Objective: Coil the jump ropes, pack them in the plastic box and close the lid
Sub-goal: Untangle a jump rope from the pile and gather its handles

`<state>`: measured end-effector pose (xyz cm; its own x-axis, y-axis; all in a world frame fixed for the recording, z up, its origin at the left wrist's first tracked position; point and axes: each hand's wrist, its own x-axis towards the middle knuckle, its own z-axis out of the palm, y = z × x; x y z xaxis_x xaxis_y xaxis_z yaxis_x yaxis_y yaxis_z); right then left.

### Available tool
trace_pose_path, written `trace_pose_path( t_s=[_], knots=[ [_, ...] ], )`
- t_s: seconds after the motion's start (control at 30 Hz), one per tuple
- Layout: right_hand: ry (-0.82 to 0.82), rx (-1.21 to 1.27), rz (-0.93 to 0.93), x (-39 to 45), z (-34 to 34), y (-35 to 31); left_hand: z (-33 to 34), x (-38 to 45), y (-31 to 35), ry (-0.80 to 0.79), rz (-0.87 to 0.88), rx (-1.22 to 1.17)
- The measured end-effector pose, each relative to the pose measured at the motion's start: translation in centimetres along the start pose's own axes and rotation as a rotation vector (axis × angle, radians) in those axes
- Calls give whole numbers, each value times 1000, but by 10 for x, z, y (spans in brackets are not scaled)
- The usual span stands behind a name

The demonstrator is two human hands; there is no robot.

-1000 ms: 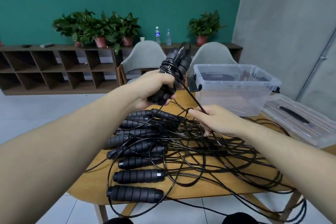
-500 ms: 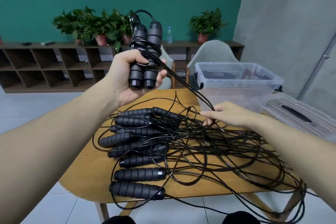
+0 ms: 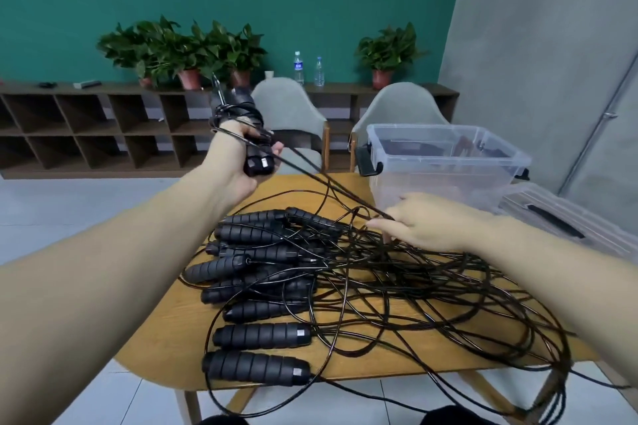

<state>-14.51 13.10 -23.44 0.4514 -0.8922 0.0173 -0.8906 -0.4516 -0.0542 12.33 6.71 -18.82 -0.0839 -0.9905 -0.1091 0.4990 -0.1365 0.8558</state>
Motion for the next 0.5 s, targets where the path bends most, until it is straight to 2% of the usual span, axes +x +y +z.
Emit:
trace_pose_path(
  t_s=[0.2, 0.33, 0.4, 0.5],
  knots=[
    [-146, 110, 206, -4, 10, 22, -16, -18, -3, -428, -166, 89],
    [-69, 214, 311, -8, 13, 35, -18, -27, -9, -629, -136, 285],
    [-88, 207, 354, -13, 12, 41, -21, -26, -9, -642, -106, 358],
    [-177, -55, 342, -19, 15, 41, -21, -22, -12, -518, -37, 328]
  ],
)
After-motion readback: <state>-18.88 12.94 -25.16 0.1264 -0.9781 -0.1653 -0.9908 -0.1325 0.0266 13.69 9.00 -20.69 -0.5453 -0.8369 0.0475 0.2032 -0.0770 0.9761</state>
